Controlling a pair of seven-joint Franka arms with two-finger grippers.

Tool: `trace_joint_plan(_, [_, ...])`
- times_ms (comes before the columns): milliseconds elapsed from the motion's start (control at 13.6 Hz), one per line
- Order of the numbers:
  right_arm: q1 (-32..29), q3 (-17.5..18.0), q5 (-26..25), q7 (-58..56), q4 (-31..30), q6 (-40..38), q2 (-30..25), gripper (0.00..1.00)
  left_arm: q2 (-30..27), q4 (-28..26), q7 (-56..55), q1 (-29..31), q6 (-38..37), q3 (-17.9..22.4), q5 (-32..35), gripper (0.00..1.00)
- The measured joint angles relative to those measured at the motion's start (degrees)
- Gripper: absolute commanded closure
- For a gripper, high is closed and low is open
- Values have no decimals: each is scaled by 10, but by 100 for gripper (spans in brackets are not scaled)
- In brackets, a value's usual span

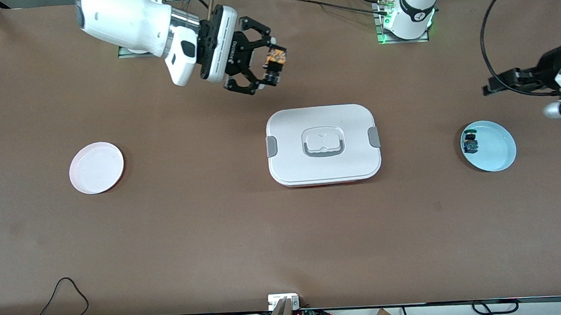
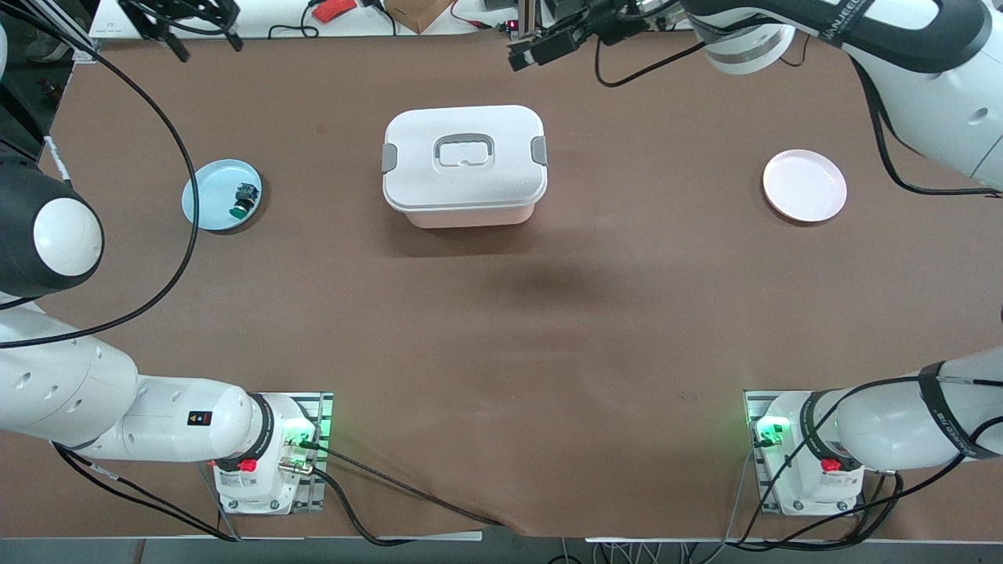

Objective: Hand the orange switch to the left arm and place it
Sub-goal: 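Lift the orange switch with the right gripper over the white box, then hold the switch above the box while the left gripper reaches toward it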

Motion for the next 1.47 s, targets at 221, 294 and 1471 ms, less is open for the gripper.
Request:
trace_joint_plan(221, [10, 0, 86, -157, 5, 26, 21, 100, 19, -3, -7, 1, -36, -1, -200, 0])
trace_joint_plan(294, [10, 0, 122, -212, 9, 28, 26, 100, 32, -6, -21, 4, -43, -1, -275, 0])
trace_joint_plan(1471, [47, -1, 462, -566, 24, 26, 74, 99, 10, -132, -162, -19, 100, -119, -630, 0])
